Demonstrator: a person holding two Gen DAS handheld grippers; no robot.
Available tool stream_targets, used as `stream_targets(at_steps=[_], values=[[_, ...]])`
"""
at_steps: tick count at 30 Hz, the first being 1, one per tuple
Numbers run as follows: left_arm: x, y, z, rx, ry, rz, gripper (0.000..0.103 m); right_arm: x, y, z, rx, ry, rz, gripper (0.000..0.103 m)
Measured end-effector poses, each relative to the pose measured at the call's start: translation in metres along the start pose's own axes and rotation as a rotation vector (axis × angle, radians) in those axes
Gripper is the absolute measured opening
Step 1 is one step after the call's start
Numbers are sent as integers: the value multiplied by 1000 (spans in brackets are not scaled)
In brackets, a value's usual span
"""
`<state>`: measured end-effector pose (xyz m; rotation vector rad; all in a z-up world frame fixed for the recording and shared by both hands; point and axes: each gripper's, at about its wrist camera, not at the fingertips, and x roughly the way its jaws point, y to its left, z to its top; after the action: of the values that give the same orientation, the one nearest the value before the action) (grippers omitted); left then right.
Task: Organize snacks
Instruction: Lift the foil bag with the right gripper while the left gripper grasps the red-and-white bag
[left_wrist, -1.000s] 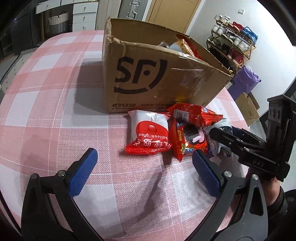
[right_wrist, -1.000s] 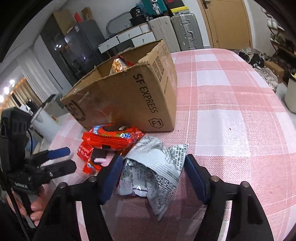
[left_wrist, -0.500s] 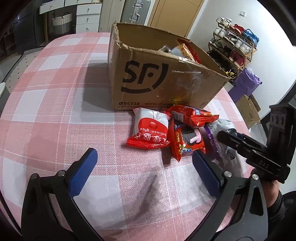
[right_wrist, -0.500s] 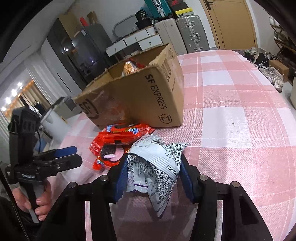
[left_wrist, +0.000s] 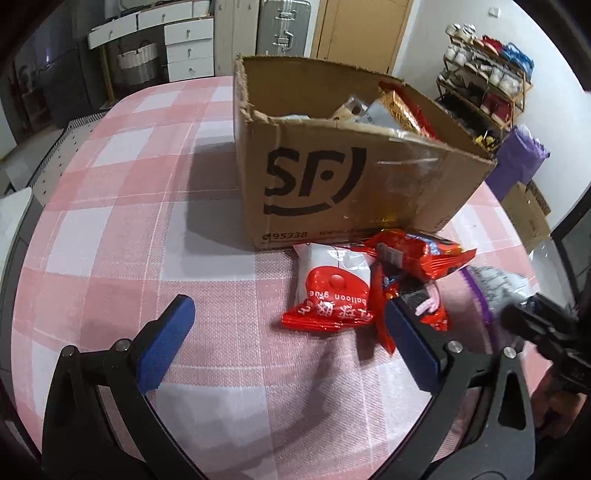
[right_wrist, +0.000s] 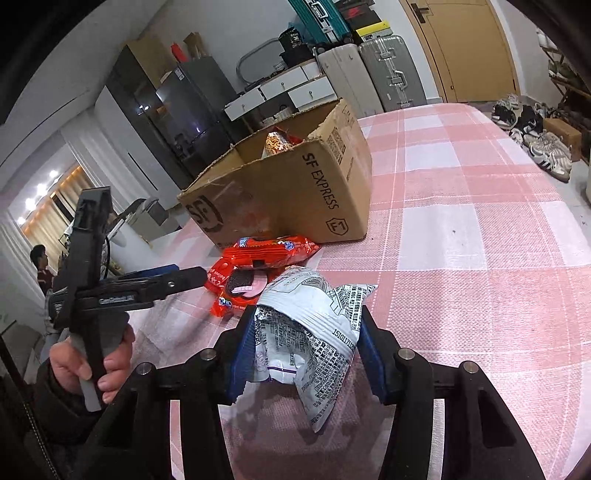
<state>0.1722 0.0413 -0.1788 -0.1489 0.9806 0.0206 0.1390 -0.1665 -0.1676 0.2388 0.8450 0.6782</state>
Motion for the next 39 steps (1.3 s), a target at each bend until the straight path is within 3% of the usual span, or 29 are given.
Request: stream_targets(at_steps=[5,22,23,25,28,31,39], values=[[20,-8,5,32,46,-5,102,-5,1,-1,-3,-22,16,52],[57,-3,24,30,86,-12,102,-12,-2,-4,10,-41,39,52],[57,-5,25,35,84,-16,99,-13,-1,-4,11,-42,39,52],[55,-8,26,47,66,-36,82,-15,0,-4,10,-45,37,52],[43,-12,21,94,35,-57,40,-19,0,-3,9,-49,31,52],[38,-17,20,135,37,-65,40,-26,1,-2,15,-65,37,52],[2,-12,17,124,-10,-67,40,-52,17,-1,-11,-109,33,52]])
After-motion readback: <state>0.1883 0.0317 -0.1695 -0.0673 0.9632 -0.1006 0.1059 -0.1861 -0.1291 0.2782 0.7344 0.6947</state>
